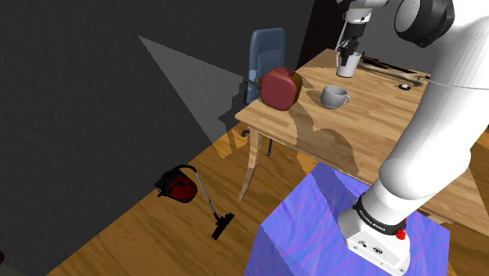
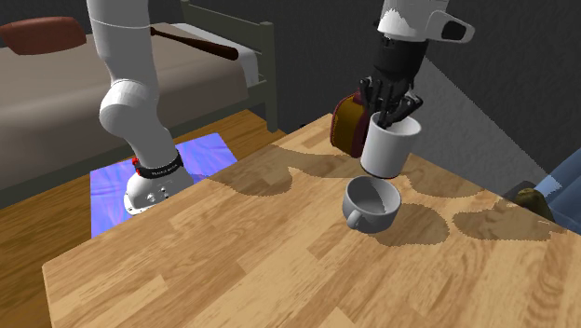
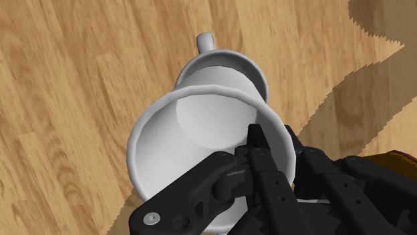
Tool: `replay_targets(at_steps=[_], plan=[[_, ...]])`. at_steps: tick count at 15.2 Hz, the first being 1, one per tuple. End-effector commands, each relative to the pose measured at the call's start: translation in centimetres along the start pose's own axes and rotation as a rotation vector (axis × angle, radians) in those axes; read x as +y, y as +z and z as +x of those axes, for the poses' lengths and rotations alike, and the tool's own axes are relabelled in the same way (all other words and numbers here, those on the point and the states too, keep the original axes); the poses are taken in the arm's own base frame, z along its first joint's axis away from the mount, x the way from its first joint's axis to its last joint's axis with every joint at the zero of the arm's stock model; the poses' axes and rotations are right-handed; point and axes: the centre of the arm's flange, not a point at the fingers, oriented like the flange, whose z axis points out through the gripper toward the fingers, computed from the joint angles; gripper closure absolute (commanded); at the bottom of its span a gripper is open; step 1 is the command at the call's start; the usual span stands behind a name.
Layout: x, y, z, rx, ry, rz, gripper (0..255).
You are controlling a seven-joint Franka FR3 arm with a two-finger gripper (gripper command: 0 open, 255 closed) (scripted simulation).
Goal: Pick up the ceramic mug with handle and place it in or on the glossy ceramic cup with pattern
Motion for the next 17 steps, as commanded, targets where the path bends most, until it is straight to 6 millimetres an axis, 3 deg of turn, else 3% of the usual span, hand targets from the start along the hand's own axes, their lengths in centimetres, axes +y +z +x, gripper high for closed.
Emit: replay_targets(at_steps=[1,14,17], plan=[[0.1,1.0,0.1,0.001,-0.001,-0.001,255],[-0.3,7.8,0.9,0.001,-0.001,-0.001,255],[-0.3,8.0,0.9,0.001,-0.001,-0.001,255]])
